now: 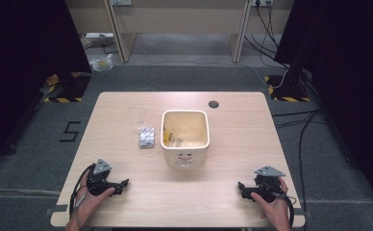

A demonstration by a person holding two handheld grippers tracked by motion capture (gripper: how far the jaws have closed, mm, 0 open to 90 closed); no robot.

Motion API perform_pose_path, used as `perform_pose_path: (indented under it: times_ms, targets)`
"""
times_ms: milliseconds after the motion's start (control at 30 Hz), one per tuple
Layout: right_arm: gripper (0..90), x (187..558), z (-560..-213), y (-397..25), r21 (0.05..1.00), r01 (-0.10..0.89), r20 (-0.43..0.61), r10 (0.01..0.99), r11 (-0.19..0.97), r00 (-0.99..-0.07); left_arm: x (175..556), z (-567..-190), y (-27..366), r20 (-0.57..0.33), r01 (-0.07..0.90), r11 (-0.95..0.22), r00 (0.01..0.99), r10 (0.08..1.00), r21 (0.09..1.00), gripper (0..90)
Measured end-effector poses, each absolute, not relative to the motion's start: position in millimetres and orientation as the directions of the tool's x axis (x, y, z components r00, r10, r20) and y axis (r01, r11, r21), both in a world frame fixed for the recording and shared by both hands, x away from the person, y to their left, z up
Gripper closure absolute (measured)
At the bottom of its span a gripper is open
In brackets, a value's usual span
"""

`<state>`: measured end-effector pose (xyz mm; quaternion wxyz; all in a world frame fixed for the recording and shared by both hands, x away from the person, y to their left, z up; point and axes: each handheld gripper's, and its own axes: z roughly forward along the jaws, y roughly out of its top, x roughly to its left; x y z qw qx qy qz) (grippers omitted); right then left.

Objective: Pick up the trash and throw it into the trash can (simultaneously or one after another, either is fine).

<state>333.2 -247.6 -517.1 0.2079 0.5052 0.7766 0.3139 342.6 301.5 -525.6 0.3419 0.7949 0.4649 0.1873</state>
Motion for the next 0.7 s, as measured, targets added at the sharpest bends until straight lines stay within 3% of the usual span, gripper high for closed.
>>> perform_pose_path:
  times_ms: [333,433,500,700]
  targets:
    - [0.3,333.9,-517.1,-247.5,0.697,0.653,-0.007,0.913,0.296,-0.407,343.1,-524.3,302.9,-0.023,0.604,-0.331,0.501,0.865,0.725,3.5]
    - [0.3,334.1,-517.1,-247.4,0.696,0.653,-0.007,0.913,0.298,-0.409,345.0,-520.1,302.2,-0.018,0.582,-0.344,0.525,0.851,0.737,20.6]
    - [0.3,334.3,-517.1,-247.3,0.696,0.653,-0.006,0.912,0.298,-0.409,347.7,-518.1,299.1,-0.009,0.578,-0.339,0.514,0.858,0.742,15.5]
    - [0.3,335.1,-517.1,-247.4,0.697,0.651,-0.007,0.910,0.302,-0.415,365.3,-519.4,287.1,0.012,0.563,-0.374,0.542,0.840,0.738,18.0]
